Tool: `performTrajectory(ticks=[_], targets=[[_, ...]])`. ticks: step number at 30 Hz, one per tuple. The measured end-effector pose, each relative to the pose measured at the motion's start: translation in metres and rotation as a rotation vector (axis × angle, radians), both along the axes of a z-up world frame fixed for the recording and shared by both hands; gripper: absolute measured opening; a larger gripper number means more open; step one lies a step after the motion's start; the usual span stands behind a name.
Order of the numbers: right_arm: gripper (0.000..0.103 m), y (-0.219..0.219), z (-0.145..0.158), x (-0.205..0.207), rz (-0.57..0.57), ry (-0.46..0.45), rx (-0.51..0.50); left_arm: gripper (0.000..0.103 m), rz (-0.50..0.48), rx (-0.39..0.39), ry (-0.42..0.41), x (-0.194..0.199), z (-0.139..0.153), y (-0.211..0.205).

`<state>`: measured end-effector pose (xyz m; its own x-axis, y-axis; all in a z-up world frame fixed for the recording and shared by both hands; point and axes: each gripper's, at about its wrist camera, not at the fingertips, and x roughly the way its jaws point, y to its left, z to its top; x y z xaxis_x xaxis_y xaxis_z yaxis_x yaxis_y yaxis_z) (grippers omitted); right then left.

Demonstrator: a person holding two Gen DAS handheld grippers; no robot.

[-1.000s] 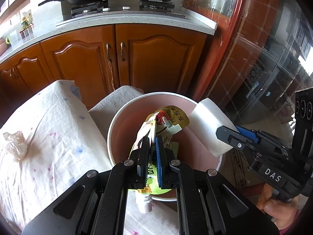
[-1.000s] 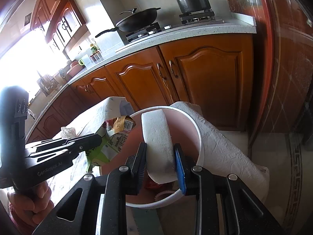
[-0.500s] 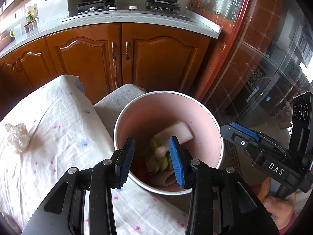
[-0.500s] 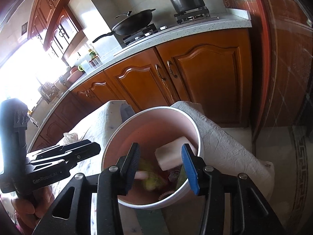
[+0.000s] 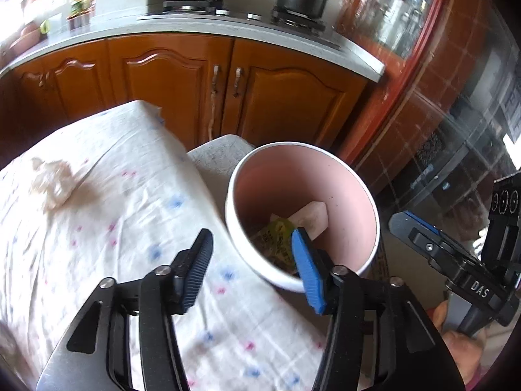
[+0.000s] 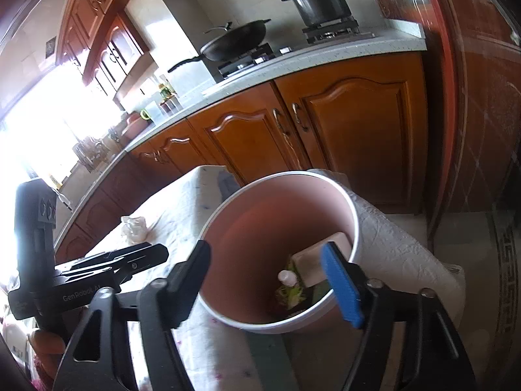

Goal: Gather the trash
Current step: 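Move both open grippers back over the remaining trash on the table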

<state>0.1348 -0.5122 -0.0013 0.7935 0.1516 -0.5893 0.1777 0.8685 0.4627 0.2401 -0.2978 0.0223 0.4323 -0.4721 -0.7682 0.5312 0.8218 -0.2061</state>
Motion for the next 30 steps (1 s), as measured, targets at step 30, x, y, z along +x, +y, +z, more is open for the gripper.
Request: performTrajectory(ticks=[30], targets=[[0.099, 0.122, 0.002, -0.011, 0.180, -0.070, -0.011, 0.076, 0.366, -0.065, -0.058, -0.061, -0.013, 0.203]])
